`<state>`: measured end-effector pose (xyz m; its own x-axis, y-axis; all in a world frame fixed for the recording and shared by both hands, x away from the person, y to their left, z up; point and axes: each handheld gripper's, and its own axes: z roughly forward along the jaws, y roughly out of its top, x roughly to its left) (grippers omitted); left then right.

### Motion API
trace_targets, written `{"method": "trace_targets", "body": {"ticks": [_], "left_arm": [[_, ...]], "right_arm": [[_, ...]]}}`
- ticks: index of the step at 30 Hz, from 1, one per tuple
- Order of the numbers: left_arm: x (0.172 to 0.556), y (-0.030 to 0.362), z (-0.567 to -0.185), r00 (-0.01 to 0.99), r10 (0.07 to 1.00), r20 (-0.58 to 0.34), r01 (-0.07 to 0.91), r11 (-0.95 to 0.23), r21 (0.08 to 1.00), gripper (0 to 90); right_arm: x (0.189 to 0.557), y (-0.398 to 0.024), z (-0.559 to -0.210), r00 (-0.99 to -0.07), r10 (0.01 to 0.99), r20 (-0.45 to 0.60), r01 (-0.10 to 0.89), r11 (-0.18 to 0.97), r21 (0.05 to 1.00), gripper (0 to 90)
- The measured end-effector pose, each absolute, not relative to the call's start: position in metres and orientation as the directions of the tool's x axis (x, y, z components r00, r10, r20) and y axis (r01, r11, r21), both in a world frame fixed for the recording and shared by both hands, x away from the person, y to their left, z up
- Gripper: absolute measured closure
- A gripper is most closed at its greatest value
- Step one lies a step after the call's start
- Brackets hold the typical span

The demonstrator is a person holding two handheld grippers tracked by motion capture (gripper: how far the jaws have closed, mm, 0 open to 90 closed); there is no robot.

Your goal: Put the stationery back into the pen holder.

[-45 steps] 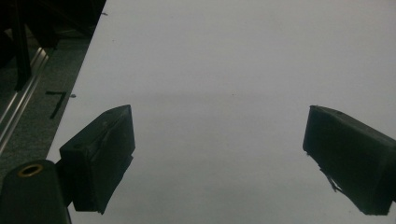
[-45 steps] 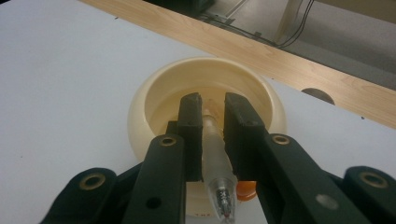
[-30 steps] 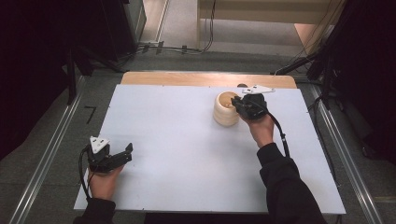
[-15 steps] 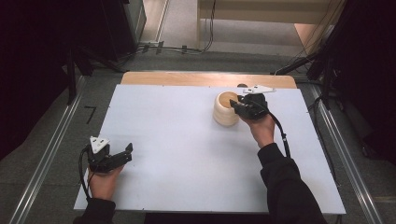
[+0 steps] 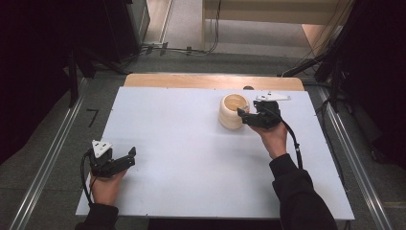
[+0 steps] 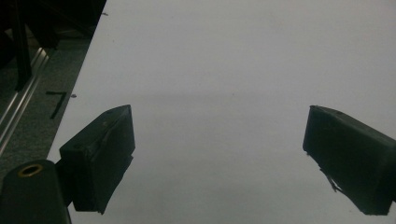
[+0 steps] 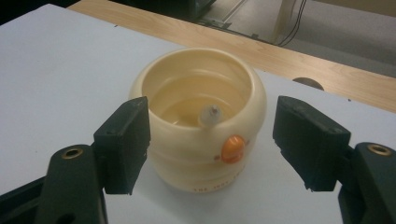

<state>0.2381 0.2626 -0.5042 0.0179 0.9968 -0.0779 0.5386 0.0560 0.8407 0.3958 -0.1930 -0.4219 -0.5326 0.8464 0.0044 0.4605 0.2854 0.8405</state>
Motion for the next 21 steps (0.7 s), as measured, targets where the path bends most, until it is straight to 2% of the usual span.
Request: {"method": "trace_targets", "body": {"ticks": [13,21], "left_arm": [[0.238,0.262,-0.504,0.016,0.997,-0.075,0.538,0.055,0.841,9.9],[0.238,0.261,-0.504,0.015,0.997,-0.075,0.538,0.055,0.841,9.9]], "right_arm": [[0.372,-0.219,-0.439,-0.483,0.876,0.009,0.525,0.281,0.803,9.7],[0.354,-0.23,-0.449,-0.468,0.884,0.003,0.54,0.284,0.793,9.1]]}}
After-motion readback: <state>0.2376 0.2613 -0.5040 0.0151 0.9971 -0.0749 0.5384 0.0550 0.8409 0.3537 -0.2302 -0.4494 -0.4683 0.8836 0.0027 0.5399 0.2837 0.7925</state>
